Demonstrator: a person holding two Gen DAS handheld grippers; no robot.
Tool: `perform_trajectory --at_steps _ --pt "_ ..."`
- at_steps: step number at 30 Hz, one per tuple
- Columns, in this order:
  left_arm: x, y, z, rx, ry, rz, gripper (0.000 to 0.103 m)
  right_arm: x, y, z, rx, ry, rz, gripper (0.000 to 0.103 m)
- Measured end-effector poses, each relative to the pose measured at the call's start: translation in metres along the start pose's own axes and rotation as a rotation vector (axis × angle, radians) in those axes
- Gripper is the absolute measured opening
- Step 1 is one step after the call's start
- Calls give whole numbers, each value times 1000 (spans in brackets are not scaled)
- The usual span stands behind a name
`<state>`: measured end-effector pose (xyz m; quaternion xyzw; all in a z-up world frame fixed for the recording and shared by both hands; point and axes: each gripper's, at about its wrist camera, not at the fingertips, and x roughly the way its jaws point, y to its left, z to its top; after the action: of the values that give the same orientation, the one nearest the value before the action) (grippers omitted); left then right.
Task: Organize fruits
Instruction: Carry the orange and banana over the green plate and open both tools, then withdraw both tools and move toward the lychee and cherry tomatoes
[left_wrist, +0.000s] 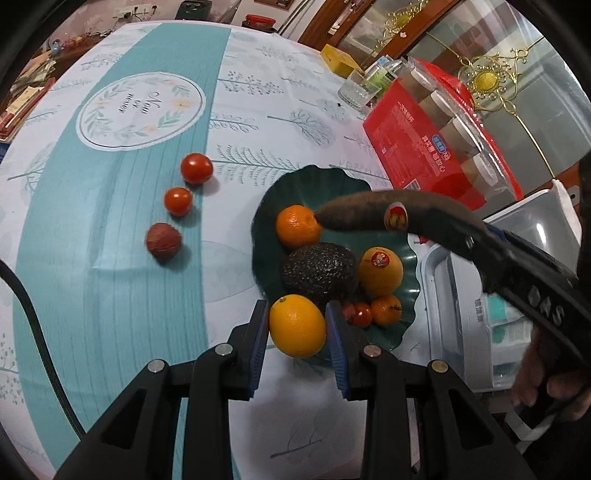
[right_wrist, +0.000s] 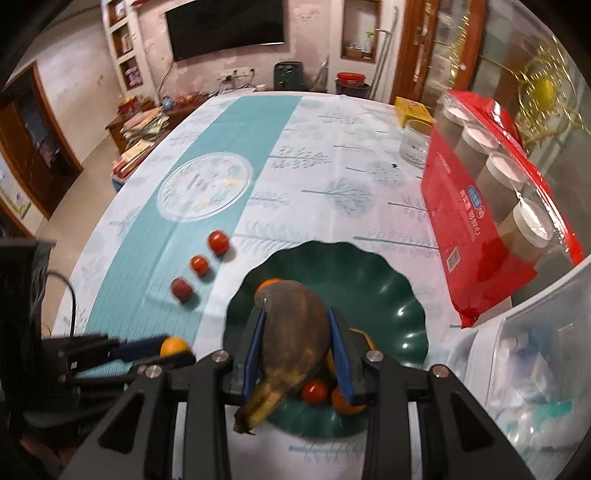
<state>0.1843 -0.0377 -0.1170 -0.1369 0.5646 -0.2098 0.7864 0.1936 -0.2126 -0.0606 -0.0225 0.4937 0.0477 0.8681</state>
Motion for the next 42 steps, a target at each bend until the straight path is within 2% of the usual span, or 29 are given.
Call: perform_trajectory --at_steps 10,17,21,24,28,35,42 --pt "39 -5 2 1 60 52 30 46 -51 -2 144 0 53 34" --pt "63 -15 -2 30 108 51 30 63 -77 -11 254 15 103 34" --pt "72 -23 -2 53 133 45 30 66 -82 -13 277 44 36 38" --pt "73 -29 -3 70 138 43 30 64 -89 -16 309 42 37 43" --pt "69 -30 -2 69 131 54 41 61 -88 -17 301 49 22 57" --pt "46 -22 -5 40 84 69 58 48 -85 -25 316 66 12 61" --pt "17 -14 -20 24 40 75 64 37 -74 -49 358 114 13 64"
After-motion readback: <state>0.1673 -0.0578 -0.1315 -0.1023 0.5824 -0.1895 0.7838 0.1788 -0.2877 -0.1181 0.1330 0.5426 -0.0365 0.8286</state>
